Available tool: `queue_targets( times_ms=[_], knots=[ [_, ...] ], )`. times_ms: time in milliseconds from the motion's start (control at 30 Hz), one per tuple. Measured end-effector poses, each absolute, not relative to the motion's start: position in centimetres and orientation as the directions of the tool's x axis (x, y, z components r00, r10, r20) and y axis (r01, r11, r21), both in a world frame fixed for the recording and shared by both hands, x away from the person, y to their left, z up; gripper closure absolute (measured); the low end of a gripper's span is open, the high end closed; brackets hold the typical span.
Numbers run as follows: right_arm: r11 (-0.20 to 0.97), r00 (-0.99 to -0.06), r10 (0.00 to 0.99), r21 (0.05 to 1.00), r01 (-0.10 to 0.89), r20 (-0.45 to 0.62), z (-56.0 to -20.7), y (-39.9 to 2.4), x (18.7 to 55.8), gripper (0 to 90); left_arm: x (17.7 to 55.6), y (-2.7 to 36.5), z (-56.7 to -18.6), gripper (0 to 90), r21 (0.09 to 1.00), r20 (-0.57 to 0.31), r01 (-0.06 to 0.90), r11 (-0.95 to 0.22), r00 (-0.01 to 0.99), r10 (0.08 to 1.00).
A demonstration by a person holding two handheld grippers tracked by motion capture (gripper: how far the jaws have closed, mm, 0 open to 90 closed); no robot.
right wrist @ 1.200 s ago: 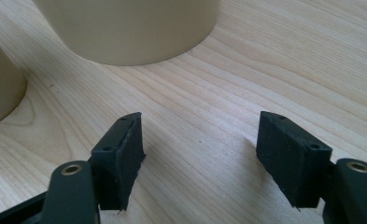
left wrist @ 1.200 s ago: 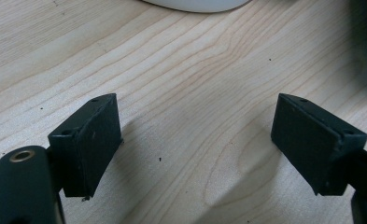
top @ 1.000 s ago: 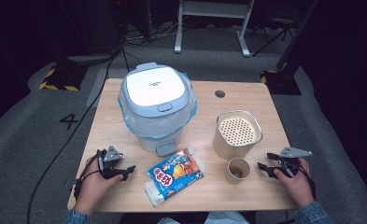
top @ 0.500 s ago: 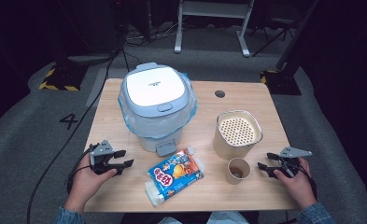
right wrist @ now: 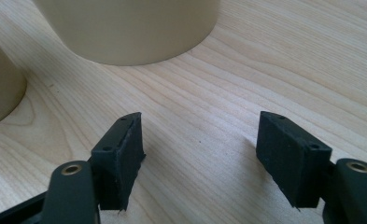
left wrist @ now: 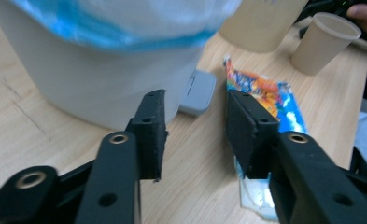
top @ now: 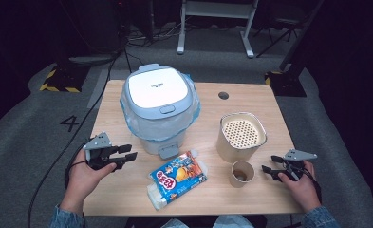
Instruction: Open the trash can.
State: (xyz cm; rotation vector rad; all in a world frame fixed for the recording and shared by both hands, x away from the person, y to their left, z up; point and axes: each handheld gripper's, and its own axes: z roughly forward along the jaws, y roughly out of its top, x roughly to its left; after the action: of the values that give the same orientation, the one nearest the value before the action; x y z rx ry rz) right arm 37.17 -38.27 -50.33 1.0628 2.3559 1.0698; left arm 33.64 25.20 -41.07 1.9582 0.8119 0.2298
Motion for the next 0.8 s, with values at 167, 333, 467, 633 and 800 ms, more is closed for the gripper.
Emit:
queue_targets(
  times_ms=[167,333,467,633,800],
  knots=[
    [0.436,-0.661,0.750,0.754,0.492,-0.003,-50.3,-38.3,37.2,32.7,33.6,25.2,-39.5,69.8,0.857,-0.163,0.422,-0.295,0.766,0.621],
    [0.436,-0.661,0.750,0.754,0.492,-0.003,-50.3,-38.3,37.2,32.6,33.7,25.1,-37.5,75.2,0.872,-0.159,0.394,-0.291,0.790,0.592],
    [0.436,-0.661,0.750,0.754,0.491,-0.003,-50.3,-38.3,37.2,32.7,34.0,25.0,-36.3,82.7,0.873,-0.156,0.385,-0.300,0.803,0.576],
    [0.436,-0.661,0.750,0.754,0.492,-0.003,-50.3,-38.3,37.2,32.6,34.2,24.7,-35.1,89.7,0.876,-0.142,0.368,-0.311,0.814,0.564],
    [0.436,-0.661,0.750,0.754,0.491,-0.004,-50.3,-38.3,37.2,32.7,34.8,23.8,-33.3,90.0,0.882,-0.140,0.352,-0.314,0.830,0.540]
  ],
)
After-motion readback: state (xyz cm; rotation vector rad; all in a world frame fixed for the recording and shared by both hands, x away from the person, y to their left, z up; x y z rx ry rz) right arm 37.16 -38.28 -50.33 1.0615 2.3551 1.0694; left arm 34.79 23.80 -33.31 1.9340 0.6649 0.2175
